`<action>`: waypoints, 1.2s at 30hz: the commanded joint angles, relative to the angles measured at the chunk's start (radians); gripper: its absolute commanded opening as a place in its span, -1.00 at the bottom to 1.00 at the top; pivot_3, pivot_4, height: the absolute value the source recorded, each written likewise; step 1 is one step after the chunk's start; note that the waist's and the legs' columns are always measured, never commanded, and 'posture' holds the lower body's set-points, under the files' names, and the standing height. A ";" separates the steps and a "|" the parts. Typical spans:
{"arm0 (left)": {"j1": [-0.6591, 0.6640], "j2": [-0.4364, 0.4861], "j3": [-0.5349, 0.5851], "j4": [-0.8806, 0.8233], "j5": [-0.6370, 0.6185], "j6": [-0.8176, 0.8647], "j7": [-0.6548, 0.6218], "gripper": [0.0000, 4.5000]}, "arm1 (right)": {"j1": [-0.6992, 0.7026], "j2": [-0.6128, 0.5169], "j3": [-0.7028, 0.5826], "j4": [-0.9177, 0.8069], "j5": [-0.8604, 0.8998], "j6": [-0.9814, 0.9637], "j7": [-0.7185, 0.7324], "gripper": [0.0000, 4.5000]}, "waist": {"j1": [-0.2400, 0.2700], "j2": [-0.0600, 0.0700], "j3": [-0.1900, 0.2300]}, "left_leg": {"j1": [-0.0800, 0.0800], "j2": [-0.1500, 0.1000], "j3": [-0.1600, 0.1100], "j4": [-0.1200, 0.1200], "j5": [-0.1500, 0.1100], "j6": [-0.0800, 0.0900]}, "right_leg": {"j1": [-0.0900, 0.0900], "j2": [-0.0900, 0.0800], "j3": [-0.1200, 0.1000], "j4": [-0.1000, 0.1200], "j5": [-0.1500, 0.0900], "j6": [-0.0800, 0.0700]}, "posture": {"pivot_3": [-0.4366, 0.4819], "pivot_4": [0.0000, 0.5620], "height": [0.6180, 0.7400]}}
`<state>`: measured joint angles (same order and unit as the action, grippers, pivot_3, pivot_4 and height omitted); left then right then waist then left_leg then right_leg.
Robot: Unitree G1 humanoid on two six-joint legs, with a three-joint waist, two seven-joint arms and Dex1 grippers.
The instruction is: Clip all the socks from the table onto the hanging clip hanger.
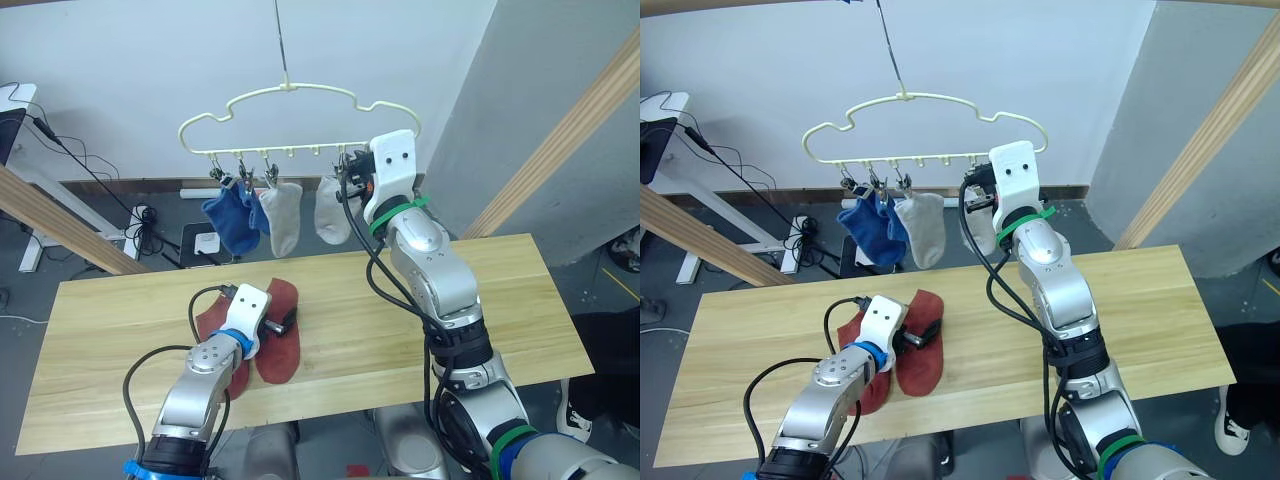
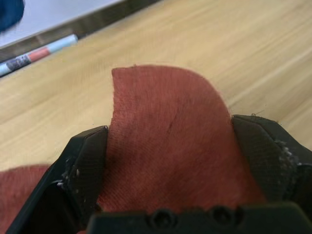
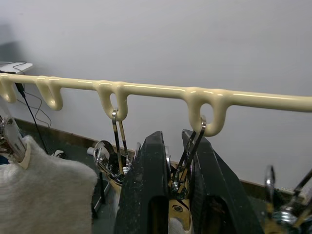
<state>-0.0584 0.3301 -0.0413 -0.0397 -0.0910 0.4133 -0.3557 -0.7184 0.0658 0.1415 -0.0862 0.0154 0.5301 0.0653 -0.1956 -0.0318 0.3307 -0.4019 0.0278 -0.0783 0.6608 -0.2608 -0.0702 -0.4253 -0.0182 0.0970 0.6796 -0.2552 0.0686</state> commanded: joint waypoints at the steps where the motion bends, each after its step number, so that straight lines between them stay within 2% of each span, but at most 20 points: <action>1: 0.017 0.009 -0.021 -0.024 0.019 0.021 -0.006 0.48 | -0.015 0.014 0.005 -0.049 0.005 -0.009 0.004 -0.92 | 0.000 0.000 0.000 | 0.000 0.000 0.000 0.000 0.000 0.000 | 0.000 0.000 0.000 0.000 0.000 0.000 | -0.52 -0.02 1.00; 8: 0.023 0.024 -0.043 -0.017 0.032 -0.038 -0.047 -0.44 | -0.016 0.014 0.002 -0.052 0.004 -0.005 0.002 -0.92 | 0.000 0.000 0.000 | 0.000 0.000 0.000 0.000 0.000 0.000 | 0.000 0.000 0.000 0.000 0.000 0.000 | -0.53 -0.01 1.00; 13: 0.003 0.049 -0.059 0.012 0.043 -0.187 -0.107 -1.00 | -0.014 0.011 0.001 -0.057 0.001 0.001 0.000 -0.92 | 0.000 0.000 0.000 | 0.000 0.000 0.000 0.000 0.000 0.000 | 0.000 0.000 0.000 0.000 0.000 0.000 | -0.55 -0.01 1.00; 17: -0.065 0.048 -0.086 0.015 0.011 -0.381 -0.221 -1.00 | -0.015 0.005 -0.003 -0.059 -0.001 0.003 -0.001 -0.92 | 0.001 0.000 0.000 | 0.000 0.000 0.000 0.000 0.000 0.000 | 0.000 0.000 0.000 0.000 0.000 0.000 | -0.58 -0.01 1.00; 20: -0.146 0.032 -0.131 -0.006 -0.041 -0.435 -0.342 -1.00 | -0.017 -0.002 -0.008 -0.063 0.000 0.007 -0.001 -0.92 | 0.003 0.000 0.000 | 0.000 0.000 0.000 0.000 0.000 0.000 | 0.000 0.000 0.000 0.000 0.000 0.000 | -0.59 -0.01 1.00; 22: -0.214 0.007 -0.162 0.001 -0.040 -0.453 -0.372 -1.00 | -0.017 -0.004 -0.010 -0.066 0.001 0.010 -0.001 -0.92 | 0.002 0.000 0.000 | -0.001 -0.001 0.001 0.000 0.000 0.000 | 0.000 -0.001 0.000 -0.001 0.000 0.000 | -0.59 -0.01 1.00; 30: -0.436 -0.182 -0.153 0.203 0.031 -0.495 -0.211 -1.00 | -0.016 -0.007 -0.009 -0.081 0.002 0.027 -0.002 -0.92 | -0.004 0.000 0.000 | 0.000 -0.001 0.001 0.000 0.000 0.000 | 0.000 0.000 0.000 -0.001 0.000 0.000 | -0.61 -0.01 1.00; 36: -0.481 -0.212 -0.123 0.305 0.074 -0.551 -0.110 -1.00 | -0.013 -0.011 -0.008 -0.094 0.001 0.039 0.000 -0.92 | -0.009 0.000 0.000 | 0.000 -0.001 0.000 0.000 0.000 0.000 | 0.000 0.000 0.000 -0.001 0.000 0.000 | -0.65 -0.01 1.00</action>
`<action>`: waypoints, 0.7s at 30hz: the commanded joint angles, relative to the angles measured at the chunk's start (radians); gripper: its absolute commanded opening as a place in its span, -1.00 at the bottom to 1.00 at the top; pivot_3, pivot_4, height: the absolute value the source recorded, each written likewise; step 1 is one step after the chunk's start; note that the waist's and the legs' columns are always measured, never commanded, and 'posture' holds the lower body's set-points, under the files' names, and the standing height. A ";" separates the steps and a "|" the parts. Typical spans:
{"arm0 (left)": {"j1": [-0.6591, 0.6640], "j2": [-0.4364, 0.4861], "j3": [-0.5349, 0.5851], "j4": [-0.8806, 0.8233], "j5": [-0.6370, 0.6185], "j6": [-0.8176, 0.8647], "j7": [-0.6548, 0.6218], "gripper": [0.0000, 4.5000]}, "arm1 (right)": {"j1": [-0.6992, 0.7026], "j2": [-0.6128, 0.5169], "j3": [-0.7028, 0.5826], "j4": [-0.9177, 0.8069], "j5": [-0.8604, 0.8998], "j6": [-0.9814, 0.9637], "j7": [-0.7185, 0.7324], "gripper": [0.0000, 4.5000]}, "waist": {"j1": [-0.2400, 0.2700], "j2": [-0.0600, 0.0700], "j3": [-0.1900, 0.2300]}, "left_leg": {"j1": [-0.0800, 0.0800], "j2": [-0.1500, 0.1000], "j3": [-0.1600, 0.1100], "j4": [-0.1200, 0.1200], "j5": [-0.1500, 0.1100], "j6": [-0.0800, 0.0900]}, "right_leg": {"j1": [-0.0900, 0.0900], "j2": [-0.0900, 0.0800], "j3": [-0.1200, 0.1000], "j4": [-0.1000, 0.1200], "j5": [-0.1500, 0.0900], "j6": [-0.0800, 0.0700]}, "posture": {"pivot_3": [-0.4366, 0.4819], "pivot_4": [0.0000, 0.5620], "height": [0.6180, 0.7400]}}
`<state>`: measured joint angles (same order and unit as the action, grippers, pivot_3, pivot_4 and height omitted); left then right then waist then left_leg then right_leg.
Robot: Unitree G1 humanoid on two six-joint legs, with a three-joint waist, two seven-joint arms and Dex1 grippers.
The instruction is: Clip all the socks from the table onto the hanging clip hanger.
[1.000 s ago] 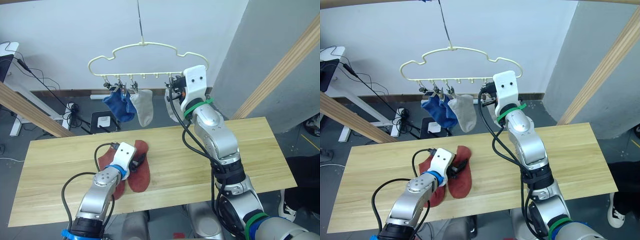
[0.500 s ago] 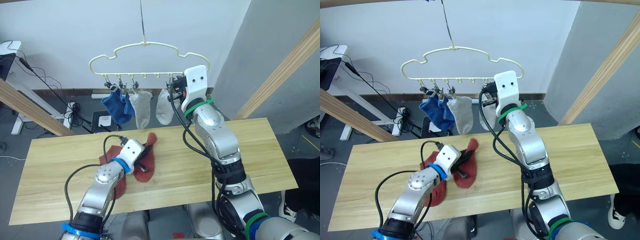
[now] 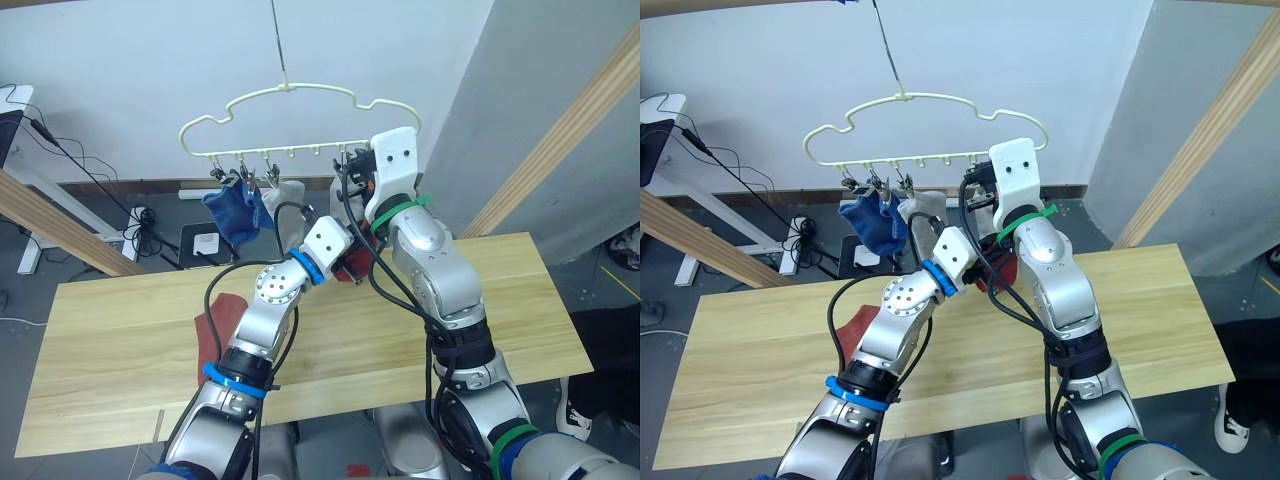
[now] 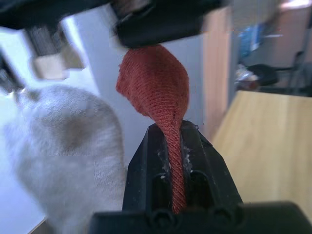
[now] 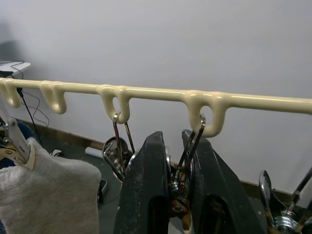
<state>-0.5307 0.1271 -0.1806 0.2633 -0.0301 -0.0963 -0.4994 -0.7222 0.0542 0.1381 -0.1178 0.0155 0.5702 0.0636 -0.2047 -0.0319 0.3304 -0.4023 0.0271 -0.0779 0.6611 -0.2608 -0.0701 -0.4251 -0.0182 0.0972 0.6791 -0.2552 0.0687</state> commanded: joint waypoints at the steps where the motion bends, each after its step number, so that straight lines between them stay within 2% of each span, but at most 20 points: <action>1: -0.008 -0.010 0.017 0.005 0.014 -0.049 0.038 -1.00 | -0.008 0.000 -0.004 -0.064 0.001 0.001 0.002 -0.92 | 0.000 0.000 0.000 | 0.000 0.000 0.000 0.000 0.000 0.000 | 0.000 0.000 0.000 0.000 0.000 0.000 | -0.65 -0.01 1.00; 16: 0.006 0.008 0.026 0.006 0.028 -0.150 0.070 -1.00 | -0.004 -0.003 0.000 -0.071 0.001 0.007 0.004 -0.92 | 0.002 0.000 0.000 | 0.000 0.000 0.000 0.000 0.000 0.000 | 0.000 0.000 0.000 0.000 0.000 0.000 | -0.64 -0.02 1.00; 21: -0.011 0.010 0.036 0.025 0.060 -0.194 0.118 -1.00 | -0.004 -0.003 0.000 -0.071 0.004 0.016 0.005 -0.92 | 0.002 0.000 0.000 | 0.000 0.000 0.000 0.000 0.000 0.000 | 0.000 0.000 0.000 0.000 0.000 0.000 | -0.64 -0.01 1.00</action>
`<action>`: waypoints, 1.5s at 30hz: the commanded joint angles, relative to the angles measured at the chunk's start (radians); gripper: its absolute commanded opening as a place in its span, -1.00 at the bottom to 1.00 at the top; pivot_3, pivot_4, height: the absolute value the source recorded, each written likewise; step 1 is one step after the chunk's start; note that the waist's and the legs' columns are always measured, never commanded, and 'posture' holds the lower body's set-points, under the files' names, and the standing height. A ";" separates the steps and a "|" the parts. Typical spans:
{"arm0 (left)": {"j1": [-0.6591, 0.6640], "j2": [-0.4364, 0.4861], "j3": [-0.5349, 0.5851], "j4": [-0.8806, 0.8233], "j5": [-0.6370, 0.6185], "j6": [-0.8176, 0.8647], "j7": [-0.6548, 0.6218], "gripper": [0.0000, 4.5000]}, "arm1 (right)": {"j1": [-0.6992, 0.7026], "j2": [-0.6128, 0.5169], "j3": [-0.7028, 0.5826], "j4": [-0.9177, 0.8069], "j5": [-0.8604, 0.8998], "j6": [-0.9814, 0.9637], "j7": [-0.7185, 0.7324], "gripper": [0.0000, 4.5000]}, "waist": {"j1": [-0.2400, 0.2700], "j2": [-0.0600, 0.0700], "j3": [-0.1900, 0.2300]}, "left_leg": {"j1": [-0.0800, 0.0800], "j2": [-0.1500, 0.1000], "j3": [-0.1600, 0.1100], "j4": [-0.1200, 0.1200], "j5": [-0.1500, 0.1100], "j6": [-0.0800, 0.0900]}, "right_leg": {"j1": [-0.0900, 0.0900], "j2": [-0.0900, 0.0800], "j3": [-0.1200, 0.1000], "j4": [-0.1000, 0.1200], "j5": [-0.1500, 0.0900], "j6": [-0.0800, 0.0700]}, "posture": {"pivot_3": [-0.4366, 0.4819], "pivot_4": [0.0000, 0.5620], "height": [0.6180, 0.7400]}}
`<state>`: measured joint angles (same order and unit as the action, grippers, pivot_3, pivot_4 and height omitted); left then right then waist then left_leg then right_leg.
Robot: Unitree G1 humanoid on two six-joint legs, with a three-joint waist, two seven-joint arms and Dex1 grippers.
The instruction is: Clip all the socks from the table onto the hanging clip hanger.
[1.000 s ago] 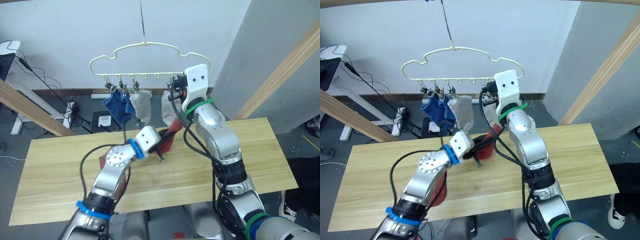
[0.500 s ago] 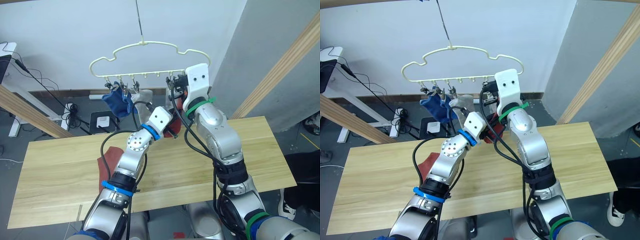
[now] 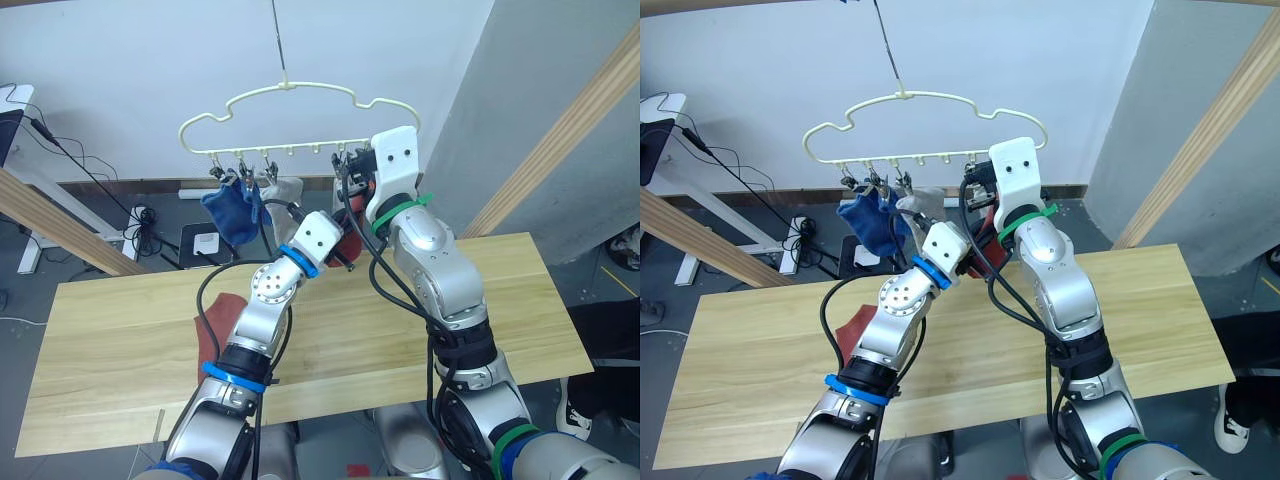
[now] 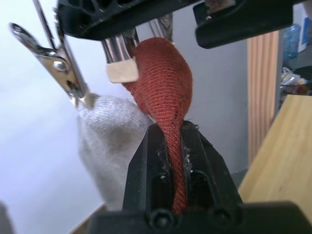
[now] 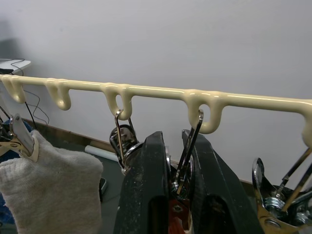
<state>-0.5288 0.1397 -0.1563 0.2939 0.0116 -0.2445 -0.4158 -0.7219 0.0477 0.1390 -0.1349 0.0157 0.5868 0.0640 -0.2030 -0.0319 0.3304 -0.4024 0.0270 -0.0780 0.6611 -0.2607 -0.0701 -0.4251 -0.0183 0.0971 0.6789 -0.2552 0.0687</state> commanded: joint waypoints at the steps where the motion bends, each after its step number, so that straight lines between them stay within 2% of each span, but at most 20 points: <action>1: -0.017 -0.004 0.014 -0.001 0.022 -0.051 0.042 -1.00 | -0.004 0.004 -0.001 -0.054 0.004 0.001 0.004 -0.92 | 0.000 0.000 0.000 | 0.000 0.000 0.000 0.000 0.000 0.000 | 0.000 0.000 0.000 0.000 0.000 0.000 | -0.64 -0.01 1.00; 9: -0.034 -0.005 0.020 0.016 0.032 -0.064 0.063 -1.00 | 0.005 0.015 -0.005 -0.063 0.015 0.022 0.003 -0.92 | 0.000 0.000 0.000 | 0.000 0.000 0.000 0.000 0.000 0.000 | 0.000 0.000 0.000 0.000 0.000 0.000 | -0.63 0.00 1.00; 11: -0.038 -0.006 0.021 0.016 0.032 -0.062 0.066 -1.00 | 0.010 0.022 -0.009 -0.070 0.022 0.026 -0.002 -0.59 | 0.000 0.000 0.000 | 0.000 0.000 0.000 0.000 0.000 0.000 | 0.000 0.000 0.000 0.000 0.000 0.000 | -0.63 0.01 1.00; 12: -0.040 -0.006 0.021 0.017 0.032 -0.062 0.068 -1.00 | 0.011 0.024 -0.010 -0.073 0.023 0.028 -0.003 -0.51 | 0.000 0.000 0.000 | 0.000 0.000 0.000 0.000 0.000 0.000 | 0.000 0.000 0.000 0.000 0.000 0.000 | -0.63 0.01 1.00; 17: -0.047 -0.008 0.022 0.026 0.033 -0.058 0.071 -1.00 | 0.020 0.034 -0.014 -0.104 0.034 0.063 -0.002 0.29 | 0.000 0.000 0.000 | 0.000 0.000 0.000 0.000 0.000 0.000 | 0.000 0.000 0.000 0.000 0.000 0.000 | -0.64 0.01 1.00; 25: -0.046 -0.018 0.028 0.032 0.001 -0.040 0.047 -1.00 | 0.095 -0.002 0.036 -0.298 0.086 0.174 0.068 0.29 | 0.000 0.000 0.000 | 0.000 0.000 0.000 0.000 0.000 0.000 | 0.000 0.000 0.000 -0.001 0.000 0.000 | -0.65 0.02 1.00; 31: -0.033 -0.015 0.030 0.019 -0.036 0.005 0.001 -0.27 | 0.143 -0.079 0.050 -0.420 0.101 0.242 0.106 0.31 | 0.000 0.000 0.000 | 0.000 0.000 0.000 0.000 0.000 0.000 | 0.000 0.000 0.000 -0.001 0.000 0.000 | -0.68 0.02 1.00; 39: -0.032 -0.014 0.024 0.019 -0.023 0.005 -0.004 0.75 | 0.196 -0.155 0.038 -0.524 0.123 0.286 0.142 0.31 | -0.001 0.000 0.000 | 0.000 0.000 0.000 0.000 0.000 0.000 | 0.000 0.000 0.000 -0.001 0.000 0.000 | -0.69 0.02 1.00; 45: 0.000 -0.001 0.024 -0.030 -0.070 0.025 -0.069 0.75 | 0.226 -0.216 0.011 -0.573 0.108 0.252 0.136 0.31 | -0.001 0.000 0.000 | 0.000 0.000 0.000 0.000 0.000 0.000 | 0.000 0.000 0.000 -0.001 0.000 0.001 | -0.69 0.03 1.00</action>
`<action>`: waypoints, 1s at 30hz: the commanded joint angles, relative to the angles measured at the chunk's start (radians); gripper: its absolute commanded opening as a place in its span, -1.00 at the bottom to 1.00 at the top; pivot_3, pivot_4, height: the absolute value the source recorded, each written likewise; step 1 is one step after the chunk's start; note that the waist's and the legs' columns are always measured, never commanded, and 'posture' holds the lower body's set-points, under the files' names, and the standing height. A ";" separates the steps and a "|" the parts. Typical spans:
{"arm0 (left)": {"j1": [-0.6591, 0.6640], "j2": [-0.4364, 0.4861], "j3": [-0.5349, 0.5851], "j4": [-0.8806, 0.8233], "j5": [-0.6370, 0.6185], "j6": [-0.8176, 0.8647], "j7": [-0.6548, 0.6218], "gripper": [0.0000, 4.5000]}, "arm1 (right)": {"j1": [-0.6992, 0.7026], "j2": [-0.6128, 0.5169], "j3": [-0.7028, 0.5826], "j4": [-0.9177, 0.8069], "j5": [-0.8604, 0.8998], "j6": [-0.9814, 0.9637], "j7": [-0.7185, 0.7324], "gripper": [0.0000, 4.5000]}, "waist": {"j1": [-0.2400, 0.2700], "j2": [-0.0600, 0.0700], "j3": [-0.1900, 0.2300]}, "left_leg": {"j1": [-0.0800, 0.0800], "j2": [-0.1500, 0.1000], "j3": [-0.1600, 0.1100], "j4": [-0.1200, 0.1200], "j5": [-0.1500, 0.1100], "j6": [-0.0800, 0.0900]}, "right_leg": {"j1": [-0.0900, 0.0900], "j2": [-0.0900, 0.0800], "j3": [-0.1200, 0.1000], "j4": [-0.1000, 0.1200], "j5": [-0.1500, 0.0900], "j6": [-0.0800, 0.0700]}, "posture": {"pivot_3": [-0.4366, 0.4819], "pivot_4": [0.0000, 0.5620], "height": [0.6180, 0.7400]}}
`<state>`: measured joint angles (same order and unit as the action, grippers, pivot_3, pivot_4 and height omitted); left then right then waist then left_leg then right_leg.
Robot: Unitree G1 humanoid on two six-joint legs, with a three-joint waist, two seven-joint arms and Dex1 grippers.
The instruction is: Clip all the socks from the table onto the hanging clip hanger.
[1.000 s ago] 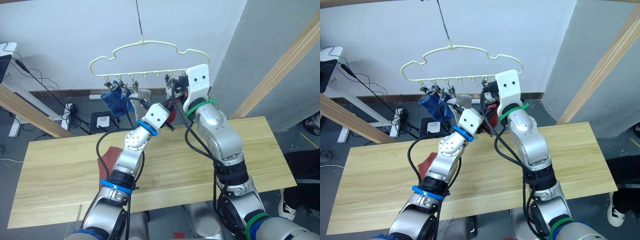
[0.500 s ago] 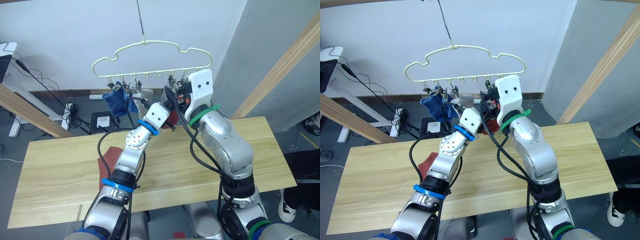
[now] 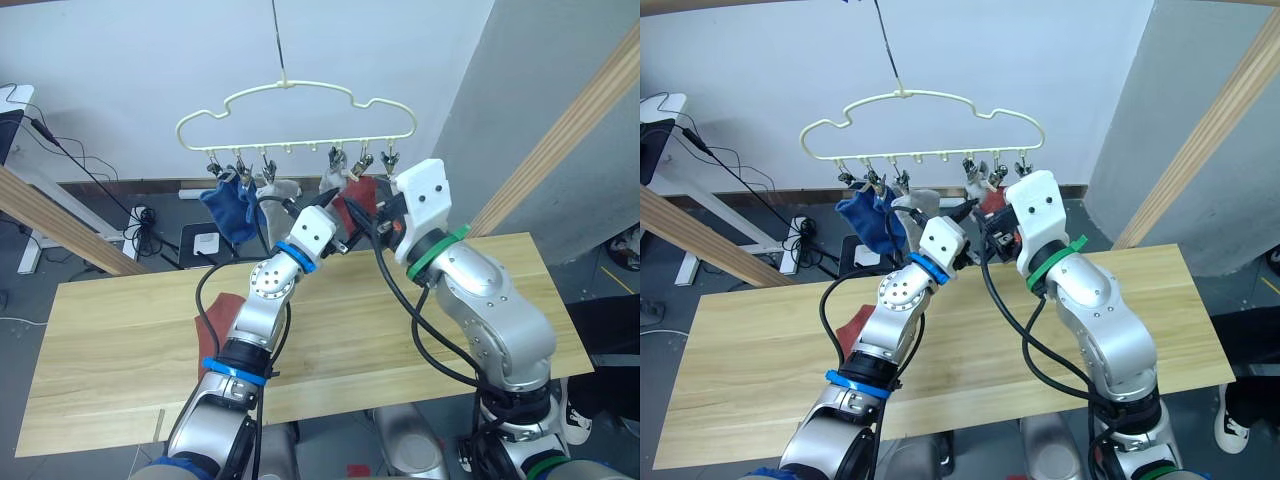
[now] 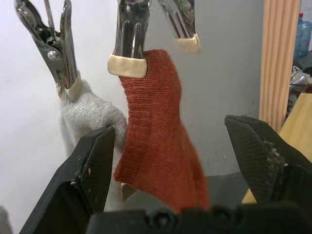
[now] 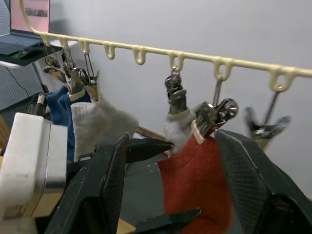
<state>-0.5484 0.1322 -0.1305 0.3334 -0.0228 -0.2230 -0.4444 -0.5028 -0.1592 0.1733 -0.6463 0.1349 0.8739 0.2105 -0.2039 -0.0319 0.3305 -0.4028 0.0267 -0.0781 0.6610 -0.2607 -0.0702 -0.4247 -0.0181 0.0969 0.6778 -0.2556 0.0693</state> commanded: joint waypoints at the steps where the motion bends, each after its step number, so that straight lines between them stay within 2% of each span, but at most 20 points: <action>1: 0.037 0.023 0.000 -0.104 -0.069 0.028 -0.084 0.75 | 0.011 -0.016 -0.026 -0.063 -0.029 -0.052 -0.025 0.31 | -0.001 0.000 0.000 | 0.000 0.000 0.000 0.000 0.000 0.000 | 0.000 0.000 0.000 0.000 0.000 0.000 | -0.70 0.03 1.00; 4: 0.079 0.080 0.002 -0.210 -0.154 0.107 -0.203 0.75 | 0.014 -0.027 -0.022 -0.047 -0.072 -0.097 -0.060 0.31 | -0.008 0.000 0.000 | 0.000 0.000 0.000 0.000 0.000 0.000 | 0.000 0.000 0.000 0.000 0.000 0.000 | -0.70 0.04 1.00; 9: 0.106 0.157 0.014 -0.336 -0.238 0.229 -0.292 0.75 | 0.018 -0.008 -0.019 0.009 -0.110 -0.122 -0.102 0.31 | -0.013 0.000 0.000 | 0.001 0.000 0.000 0.000 0.000 0.000 | 0.001 0.000 0.000 0.000 0.000 0.000 | -0.66 0.04 1.00; 12: 0.116 0.204 0.026 -0.414 -0.286 0.307 -0.334 0.78 | 0.014 0.019 -0.024 0.049 -0.126 -0.128 -0.134 -0.10 | -0.015 0.000 0.000 | 0.001 0.000 0.000 0.000 0.000 0.000 | 0.001 0.000 0.000 0.000 0.000 0.000 | -0.66 0.04 1.00; 19: 0.129 0.266 0.051 -0.503 -0.320 0.391 -0.345 0.78 | 0.002 0.069 -0.014 0.112 -0.143 -0.129 -0.166 -0.10 | -0.012 0.000 0.000 | 0.001 0.001 0.000 0.000 0.000 0.000 | 0.000 0.000 0.000 0.000 0.000 0.000 | -0.60 0.01 1.00; 30: 0.128 0.273 0.064 -0.509 -0.304 0.408 -0.342 0.78 | -0.085 0.141 -0.034 0.291 -0.169 -0.209 -0.211 -0.10 | -0.008 0.000 0.000 | 0.001 0.001 0.000 0.000 0.000 0.000 | 0.000 0.000 0.000 0.000 0.000 0.000 | -0.58 -0.01 1.00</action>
<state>-0.4202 0.3999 -0.0789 -0.1381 -0.3148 0.1899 -0.7852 -0.5697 -0.0241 0.1531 -0.3421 -0.0219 0.6991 0.0130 -0.2117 -0.0318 0.3305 -0.4022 0.0273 -0.0782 0.6606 -0.2608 -0.0702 -0.4245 -0.0179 0.0972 0.6775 -0.2555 0.0692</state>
